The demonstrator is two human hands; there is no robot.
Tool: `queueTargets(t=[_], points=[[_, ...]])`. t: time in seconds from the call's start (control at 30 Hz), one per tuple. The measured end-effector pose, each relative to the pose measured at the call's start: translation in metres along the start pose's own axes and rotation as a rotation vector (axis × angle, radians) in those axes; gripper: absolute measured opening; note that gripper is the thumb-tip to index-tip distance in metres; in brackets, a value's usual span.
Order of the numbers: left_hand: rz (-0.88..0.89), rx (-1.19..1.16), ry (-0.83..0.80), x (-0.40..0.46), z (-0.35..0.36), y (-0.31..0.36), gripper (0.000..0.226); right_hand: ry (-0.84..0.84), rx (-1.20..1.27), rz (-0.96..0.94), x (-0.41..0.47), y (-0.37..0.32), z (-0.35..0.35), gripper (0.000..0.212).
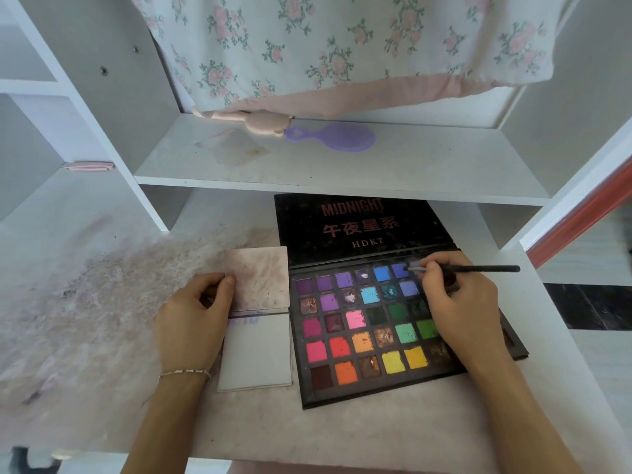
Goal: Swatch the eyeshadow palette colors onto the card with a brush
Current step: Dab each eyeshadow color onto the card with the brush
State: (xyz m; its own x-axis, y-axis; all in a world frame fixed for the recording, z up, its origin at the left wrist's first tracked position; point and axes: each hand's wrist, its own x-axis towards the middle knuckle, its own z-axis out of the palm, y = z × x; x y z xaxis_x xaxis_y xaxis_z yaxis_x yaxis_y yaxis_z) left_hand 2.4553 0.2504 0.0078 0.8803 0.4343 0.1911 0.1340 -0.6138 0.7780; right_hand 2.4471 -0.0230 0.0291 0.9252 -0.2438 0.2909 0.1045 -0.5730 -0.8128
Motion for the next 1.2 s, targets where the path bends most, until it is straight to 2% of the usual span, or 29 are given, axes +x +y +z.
queueTargets(t=[0.1,0.2,0.3,0.5,0.87,1.2], points=[[0.004,0.004,0.000,0.000,0.000,0.000,0.009,-0.060,0.146,0.005,-0.008,-0.017,0.008,0.023],[0.003,0.008,-0.003,0.000,-0.001,-0.001,0.010,-0.181,0.237,0.011,-0.020,-0.034,0.024,0.017],[-0.001,0.010,-0.005,0.000,0.000,0.000,0.011,-0.303,0.313,0.016,-0.032,-0.047,0.044,0.021],[-0.004,0.002,-0.010,0.000,-0.001,0.000,0.011,-0.433,0.336,-0.017,-0.041,-0.063,0.071,0.013],[-0.005,-0.013,-0.015,0.000,-0.001,-0.003,0.010,-0.468,0.238,-0.030,-0.039,-0.063,0.085,0.008],[0.010,-0.026,-0.006,0.000,0.000,-0.003,0.010,-0.502,0.178,-0.062,-0.038,-0.065,0.086,0.024]])
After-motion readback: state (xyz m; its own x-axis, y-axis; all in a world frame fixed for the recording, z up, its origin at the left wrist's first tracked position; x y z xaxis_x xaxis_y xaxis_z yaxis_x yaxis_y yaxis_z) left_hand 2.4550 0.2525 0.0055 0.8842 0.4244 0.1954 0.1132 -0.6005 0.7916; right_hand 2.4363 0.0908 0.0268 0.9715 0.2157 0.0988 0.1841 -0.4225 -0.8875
